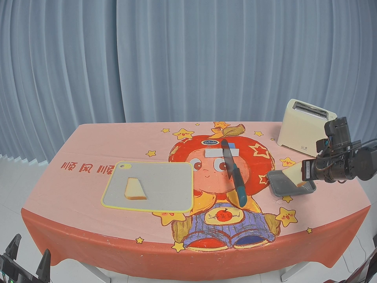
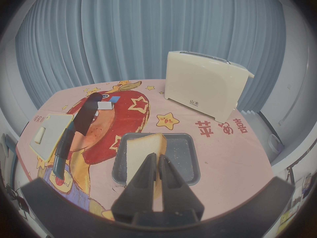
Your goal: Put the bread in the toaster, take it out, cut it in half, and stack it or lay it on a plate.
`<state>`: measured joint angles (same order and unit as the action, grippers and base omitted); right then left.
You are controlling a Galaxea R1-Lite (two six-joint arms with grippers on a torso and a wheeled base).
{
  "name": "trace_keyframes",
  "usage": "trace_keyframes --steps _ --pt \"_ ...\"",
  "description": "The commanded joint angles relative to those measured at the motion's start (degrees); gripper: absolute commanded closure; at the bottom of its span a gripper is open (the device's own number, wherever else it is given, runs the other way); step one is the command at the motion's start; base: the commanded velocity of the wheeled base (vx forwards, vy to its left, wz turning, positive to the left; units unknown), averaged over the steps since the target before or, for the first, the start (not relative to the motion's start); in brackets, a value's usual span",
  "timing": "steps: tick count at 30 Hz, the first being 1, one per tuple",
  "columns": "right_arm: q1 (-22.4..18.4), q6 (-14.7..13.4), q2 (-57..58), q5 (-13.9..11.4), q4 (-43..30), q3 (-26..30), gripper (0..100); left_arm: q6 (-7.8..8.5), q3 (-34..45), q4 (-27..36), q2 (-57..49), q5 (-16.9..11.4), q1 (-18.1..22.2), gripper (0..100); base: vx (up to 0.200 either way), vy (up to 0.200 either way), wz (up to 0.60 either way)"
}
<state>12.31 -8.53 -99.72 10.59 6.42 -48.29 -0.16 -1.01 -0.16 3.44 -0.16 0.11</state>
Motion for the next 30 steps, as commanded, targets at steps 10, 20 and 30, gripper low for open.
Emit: trace_keyframes --steps 10,20,30 --pt "-0.01 -0.08 -3.90 0.30 1.22 -0.05 100 -0.02 1.01 -0.02 -0.01 -0.02 0.07 0 0.000 0.000 0.00" --pt "-0.18 -0.08 -6.19 0.57 5.35 0.47 100 -0.02 1.01 -0.02 -0.01 -0.02 -0.02 0 0.000 0.000 0.00" --pt "-0.18 -0.08 -6.36 0.57 5.35 0.39 100 -0.02 1.01 -0.02 -0.01 -0.02 -0.02 0 0.000 0.000 0.00"
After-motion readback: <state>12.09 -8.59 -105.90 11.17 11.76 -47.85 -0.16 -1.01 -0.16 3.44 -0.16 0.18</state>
